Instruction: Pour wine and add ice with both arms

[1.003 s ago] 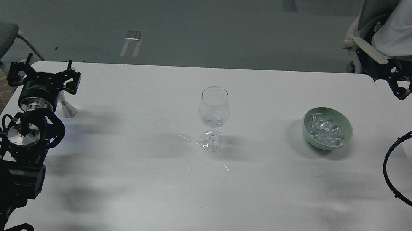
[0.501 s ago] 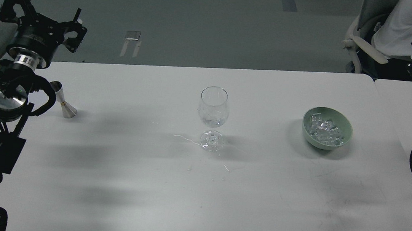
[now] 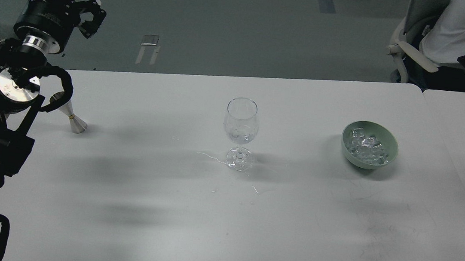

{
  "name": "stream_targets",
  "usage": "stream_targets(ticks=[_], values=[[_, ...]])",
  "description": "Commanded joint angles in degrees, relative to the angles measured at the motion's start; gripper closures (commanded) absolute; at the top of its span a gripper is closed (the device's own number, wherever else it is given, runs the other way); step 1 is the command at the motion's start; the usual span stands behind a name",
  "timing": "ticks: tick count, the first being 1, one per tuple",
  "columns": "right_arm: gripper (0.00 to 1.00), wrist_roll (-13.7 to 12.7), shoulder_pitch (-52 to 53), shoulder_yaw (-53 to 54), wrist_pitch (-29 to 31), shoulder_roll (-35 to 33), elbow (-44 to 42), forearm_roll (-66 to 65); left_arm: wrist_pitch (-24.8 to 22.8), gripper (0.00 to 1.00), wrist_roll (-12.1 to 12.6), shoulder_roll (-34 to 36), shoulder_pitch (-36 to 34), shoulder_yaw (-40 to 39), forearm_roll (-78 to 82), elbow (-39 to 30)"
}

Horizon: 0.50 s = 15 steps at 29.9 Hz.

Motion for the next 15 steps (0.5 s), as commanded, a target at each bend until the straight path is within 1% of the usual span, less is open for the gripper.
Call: stream_targets(ticks=[1, 4, 5, 7, 9, 10, 13, 15], values=[[0.00, 0.0, -1.0, -0.7, 0.0, -2.8, 5.4, -7.7, 0.0, 0.03, 0.6, -0.2, 0.3, -3.4, -0.6, -0.2], [0.00, 0.0, 0.3, -2.4, -0.1, -4.9, 5.4, -18.4, -1.7, 0.02, 0.9, -0.6, 0.5, -4.4, -0.5, -0.5], [0.00, 0.1, 1.0, -3.2, 0.0, -4.9, 5.4, -20.9, -2.0, 0.03, 0.1, -1.3, 0.8, -4.5, -0.5, -1.3], [0.00, 0.1, 2.2, -5.9, 0.1, -5.1, 5.4, -21.1, -1.9, 0.02, -0.7, -1.9, 1.9, -4.5, 0.3, -1.8], [0.00, 0.2, 3.3, -9.3, 0.4, -5.4, 5.4, -21.2, -1.9, 0.02, -0.9, -1.7, 2.5, -4.5, 0.3, -1.7], [0.00, 0.3, 4.6, -12.3, 0.9, -5.6, 5.1, -21.4, -1.9, 0.02, -0.6, -1.4, 2.6, -4.4, 0.3, -1.7], [0.00, 0.3, 7.3, -20.9, 1.1, -6.4, 3.8, -22.5, -2.1, 0.02, -0.7, -1.2, 2.8, -3.9, 0.4, -1.7], [0.00, 0.2, 7.8, -24.2, 1.1, -6.9, 3.8, -23.0, -2.2, 0.02, -0.6, -1.2, 2.8, -3.8, 0.4, -1.6]])
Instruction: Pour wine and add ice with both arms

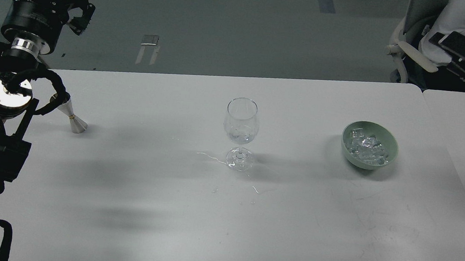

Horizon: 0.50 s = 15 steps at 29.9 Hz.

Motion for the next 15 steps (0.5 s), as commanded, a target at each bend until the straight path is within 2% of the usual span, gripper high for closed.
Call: stream_targets(ticks=[1, 3, 6, 7, 8, 10, 15], values=[[0.00, -0.1, 1.9, -8.5, 0.1, -1.2, -0.2, -1.0, -0.2, 0.02, 0.1, -0.1, 0.1, 0.3, 0.0, 0.1], [0.02, -0.1, 2.5, -11.5, 0.0, -1.7, -0.2, -1.5, -0.3, 0.02, 0.2, -0.6, 0.1, 0.0, 0.0, 0.2], [0.14, -0.1, 2.3, -13.9, -0.1, -1.7, -0.4, -4.1, -0.7, 0.02, 0.3, -0.9, 0.1, -0.1, -0.1, 0.1], [0.23, -0.1, 2.3, -14.9, -0.2, -1.6, -0.6, -6.2, -1.2, 0.02, 0.3, -0.9, 0.1, 0.2, 0.0, 0.2], [0.27, -0.1, 2.3, -15.3, -0.3, -1.5, -0.6, -7.5, -1.4, 0.02, 0.3, -0.9, 0.2, 0.2, 0.0, 0.2], [0.42, -0.1, 2.1, -16.6, -0.6, -0.9, -0.5, -10.6, -2.0, 0.02, 0.3, -1.1, 0.5, 0.2, 0.0, 0.2], [0.48, -0.1, 2.2, -18.9, -0.6, 0.2, -0.3, -11.6, -2.2, 0.02, 0.3, -1.2, 0.9, 0.0, 0.0, 0.1]])
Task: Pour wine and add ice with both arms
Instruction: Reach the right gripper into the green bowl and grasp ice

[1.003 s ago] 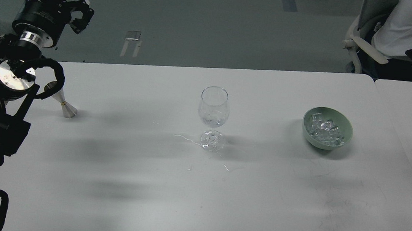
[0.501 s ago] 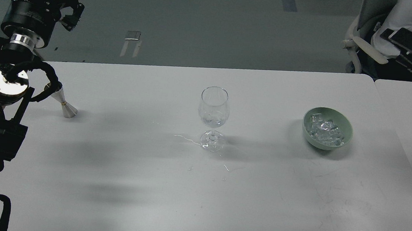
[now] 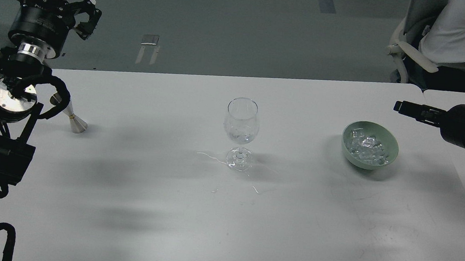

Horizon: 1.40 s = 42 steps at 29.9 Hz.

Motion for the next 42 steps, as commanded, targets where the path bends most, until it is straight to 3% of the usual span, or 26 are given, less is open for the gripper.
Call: stream_targets(ticks=[1, 3, 6, 8, 11, 15, 22, 26, 27, 32, 42], values=[[0.48, 0.1, 0.2, -1.7, 0.0, 0.8, 0.1, -0.4, -0.3, 0.02, 0.0, 0.0, 0.6, -0.2, 0.0, -0.1], [0.35, 1.3, 0.4, -1.4, 0.0, 1.3, 0.4, -0.1, -1.0, 0.02, -0.7, 0.0, 1.1, -0.5, -0.1, -0.1], [0.34, 5.7, 0.4, -1.4, 0.0, 2.0, -0.1, -0.3, -1.1, 0.02, -1.7, -0.1, 1.5, -0.5, -0.1, 0.0], [0.34, 6.2, 0.3, -1.7, 0.1, 2.5, -0.1, -0.4, -1.1, 0.02, -2.8, -0.4, 1.7, -0.5, -0.2, 0.0], [0.38, 6.1, 0.1, -1.8, 0.1, 3.1, -0.1, -0.7, -1.1, 0.02, -3.1, -1.4, 1.7, -0.5, -0.1, 0.0], [0.44, 1.8, 0.1, -2.3, -0.2, 5.3, -2.1, -4.2, -0.9, 0.02, -4.9, -1.6, 1.7, -0.6, -0.7, 0.5], [0.47, 1.3, -0.7, -2.5, -0.9, 7.1, -2.5, -5.0, -1.0, 0.02, -6.8, -1.8, 1.6, -0.6, -1.0, 2.7], [0.44, 1.3, -0.7, -2.5, -0.9, 7.5, -2.3, -5.1, -0.7, 0.02, -8.5, -2.5, 1.5, -0.6, -1.0, 2.7], [0.38, 1.3, -0.6, -2.5, -0.9, 7.5, -2.2, -5.5, -0.7, 0.02, -8.6, -2.5, 1.6, -0.6, -1.0, 2.6], [0.36, 1.3, -0.1, -2.4, -0.8, 7.6, -2.4, -6.8, -0.7, 0.02, -8.7, -2.3, 1.6, -0.6, -1.1, 2.7], [0.49, 0.4, -1.1, -2.5, -0.9, 8.6, -2.9, -11.4, -0.9, 0.02, -8.7, -2.5, 1.7, -0.6, -1.1, 2.6]])
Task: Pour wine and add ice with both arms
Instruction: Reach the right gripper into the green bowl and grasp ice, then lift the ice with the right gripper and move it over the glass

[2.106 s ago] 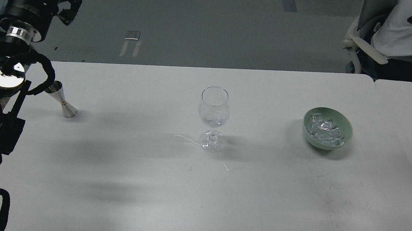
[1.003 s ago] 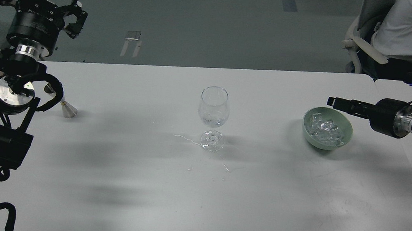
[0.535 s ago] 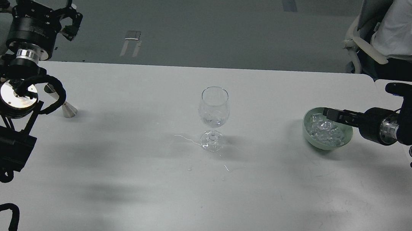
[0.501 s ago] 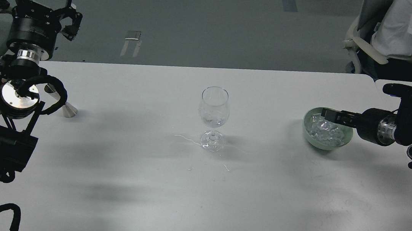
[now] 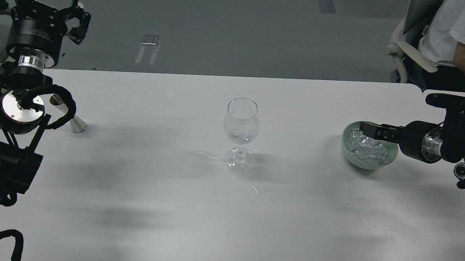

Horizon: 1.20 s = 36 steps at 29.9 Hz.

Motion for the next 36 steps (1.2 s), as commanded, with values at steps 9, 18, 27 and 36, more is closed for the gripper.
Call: stream_targets(ticks=[9, 18, 27, 36], values=[[0.51, -0.3, -1.0, 0.0, 0.0, 0.7, -0.3, -2.7, 0.1, 0.02, -0.1, -0.3, 0.2, 0.0, 0.1, 0.0], [0.55, -2.6, -1.2, -0.1, 0.0, 3.3, -2.3, -2.9, 0.2, 0.02, -0.1, -0.3, 0.2, -0.1, 0.1, 0.1], [0.58, -2.6, -1.2, -0.1, 0.0, 4.7, -3.3, -3.9, 0.1, 0.02, -0.1, -0.3, 0.2, 0.0, 0.1, 0.7], [0.66, -2.6, -1.7, 0.0, 0.0, 4.7, -3.1, -3.9, 0.2, 0.02, -0.1, -0.3, 0.2, 0.0, 0.1, 0.7]])
